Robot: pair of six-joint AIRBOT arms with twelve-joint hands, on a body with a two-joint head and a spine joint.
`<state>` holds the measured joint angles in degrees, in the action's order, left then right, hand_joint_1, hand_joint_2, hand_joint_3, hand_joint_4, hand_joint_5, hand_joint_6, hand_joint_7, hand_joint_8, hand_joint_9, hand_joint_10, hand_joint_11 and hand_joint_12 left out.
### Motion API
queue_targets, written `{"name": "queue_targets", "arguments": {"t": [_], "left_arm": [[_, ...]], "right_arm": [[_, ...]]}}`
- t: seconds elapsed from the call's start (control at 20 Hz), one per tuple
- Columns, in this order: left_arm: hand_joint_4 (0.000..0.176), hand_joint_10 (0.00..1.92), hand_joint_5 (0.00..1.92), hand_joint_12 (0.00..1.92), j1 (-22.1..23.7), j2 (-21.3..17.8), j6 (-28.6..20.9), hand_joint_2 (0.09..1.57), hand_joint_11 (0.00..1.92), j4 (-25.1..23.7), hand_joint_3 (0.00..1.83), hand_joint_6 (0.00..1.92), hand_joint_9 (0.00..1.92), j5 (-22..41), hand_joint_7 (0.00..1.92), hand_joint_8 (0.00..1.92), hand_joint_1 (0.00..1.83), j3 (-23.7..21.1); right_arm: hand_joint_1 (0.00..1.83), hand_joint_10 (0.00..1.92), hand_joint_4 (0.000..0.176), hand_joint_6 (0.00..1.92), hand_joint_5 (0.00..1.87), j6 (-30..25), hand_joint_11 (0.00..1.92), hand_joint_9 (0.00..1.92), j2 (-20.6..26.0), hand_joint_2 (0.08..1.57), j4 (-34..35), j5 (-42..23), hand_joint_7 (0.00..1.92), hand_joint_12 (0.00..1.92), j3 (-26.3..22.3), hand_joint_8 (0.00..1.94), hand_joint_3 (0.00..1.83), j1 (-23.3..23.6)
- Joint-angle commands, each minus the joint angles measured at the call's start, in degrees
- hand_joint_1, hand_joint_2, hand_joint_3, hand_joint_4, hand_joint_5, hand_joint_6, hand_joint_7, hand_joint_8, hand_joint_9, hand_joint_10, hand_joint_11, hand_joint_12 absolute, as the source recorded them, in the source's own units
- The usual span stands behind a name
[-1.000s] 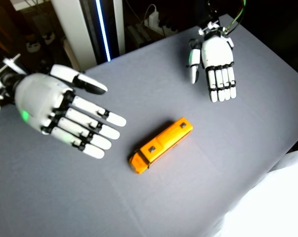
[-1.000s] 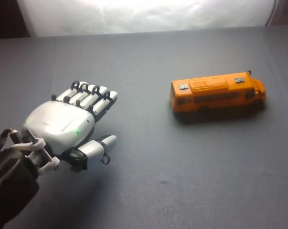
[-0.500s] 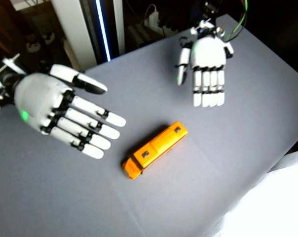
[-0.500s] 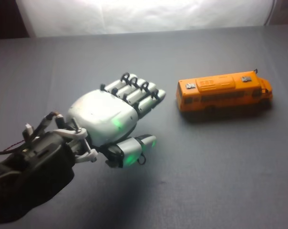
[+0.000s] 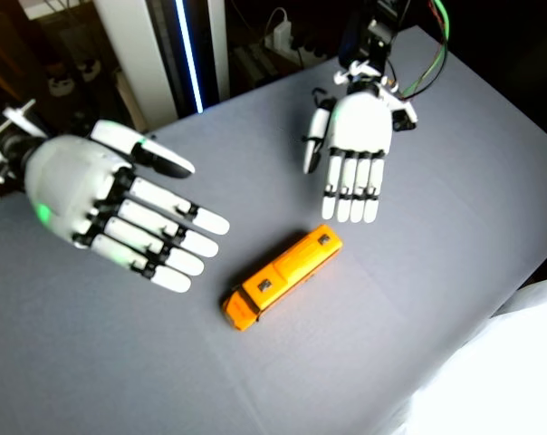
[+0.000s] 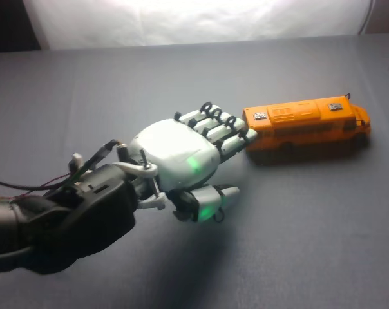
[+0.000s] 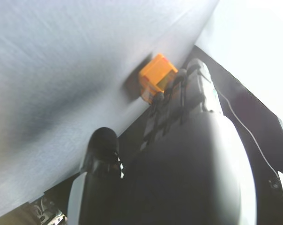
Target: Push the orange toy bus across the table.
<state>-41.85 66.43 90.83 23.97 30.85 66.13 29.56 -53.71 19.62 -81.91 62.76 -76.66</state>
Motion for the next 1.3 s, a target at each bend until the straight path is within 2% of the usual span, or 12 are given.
{"name": "queue_targets", "arguments": {"t": [0.0,0.05,0.7,0.75,0.85,1.05,1.1,1.15,1.25], "left_arm": [[0.0,0.0,0.0,0.0,1.5,0.7,0.3,1.52,0.0,-1.9,0.0,0.0,0.0,5.2,0.0,0.0,0.0,0.2],[0.0,0.0,0.0,0.0,1.9,1.2,0.4,1.53,0.0,-2.1,0.0,0.0,0.0,4.8,0.0,0.0,0.0,0.6],[0.0,0.0,0.0,0.0,3.7,3.4,0.4,1.54,0.0,-2.8,0.0,0.0,0.0,2.7,0.0,0.0,0.0,2.4],[0.0,0.0,0.0,0.0,3.9,3.8,0.4,1.54,0.0,-3.0,0.01,0.0,0.0,2.5,0.0,0.0,0.0,2.7],[0.0,0.0,0.0,0.0,4.2,4.3,0.4,1.54,0.0,-3.0,0.0,0.0,0.0,2.1,0.0,0.0,0.0,3.2],[0.0,0.0,0.0,0.0,4.3,5.5,0.4,1.54,0.0,-2.9,0.01,0.0,0.0,1.0,0.0,0.0,0.0,4.1],[0.0,0.0,0.0,0.0,4.4,6.2,0.4,1.54,0.0,-2.8,0.0,0.0,0.0,0.6,0.0,0.0,0.0,4.6],[0.0,0.0,0.0,0.0,4.6,6.8,0.4,1.54,0.0,-2.8,0.01,0.0,0.0,0.1,0.0,0.0,0.0,5.1],[0.0,0.0,0.0,0.0,5.3,7.9,0.4,1.55,0.01,-3.0,0.01,0.0,0.0,-0.7,0.0,0.0,0.0,6.1]], "right_arm": [[0.16,0.0,0.009,0.0,0.31,-0.5,0.02,0.12,0.0,1.41,0.5,-7.1,0.25,0.11,0.3,0.0,0.0,0.3],[0.16,0.01,0.0,0.0,0.32,-0.6,0.07,0.15,0.0,1.41,0.5,-7.1,0.26,0.13,0.3,0.01,0.0,0.3],[0.19,0.01,0.0,0.01,0.34,-0.6,0.07,0.16,-0.1,1.41,0.5,-7.1,0.27,0.15,0.3,0.01,0.0,0.3],[0.18,0.01,0.01,0.0,0.33,-0.6,0.06,0.16,-0.1,1.41,0.5,-7.1,0.27,0.15,0.3,0.0,0.0,0.3],[0.18,0.01,0.004,0.0,0.33,-0.6,0.06,0.16,-0.1,1.41,0.5,-7.1,0.27,0.15,0.3,0.0,0.0,0.3],[0.18,0.01,0.007,0.0,0.34,-0.6,0.07,0.17,-0.1,1.42,0.5,-7.1,0.29,0.16,0.4,0.01,0.0,0.3],[0.17,0.01,0.015,0.01,0.34,-0.6,0.06,0.17,-0.1,1.4,0.5,-7.1,0.28,0.16,0.4,0.0,0.0,0.3],[0.18,0.01,0.005,0.0,0.34,-0.6,0.07,0.18,-0.2,1.4,0.5,-7.1,0.28,0.17,0.5,0.0,0.0,0.3],[0.18,0.01,0.005,0.0,0.33,-0.6,0.07,0.17,-0.2,1.4,0.4,-7.1,0.27,0.17,0.6,0.0,0.0,0.3]]}}
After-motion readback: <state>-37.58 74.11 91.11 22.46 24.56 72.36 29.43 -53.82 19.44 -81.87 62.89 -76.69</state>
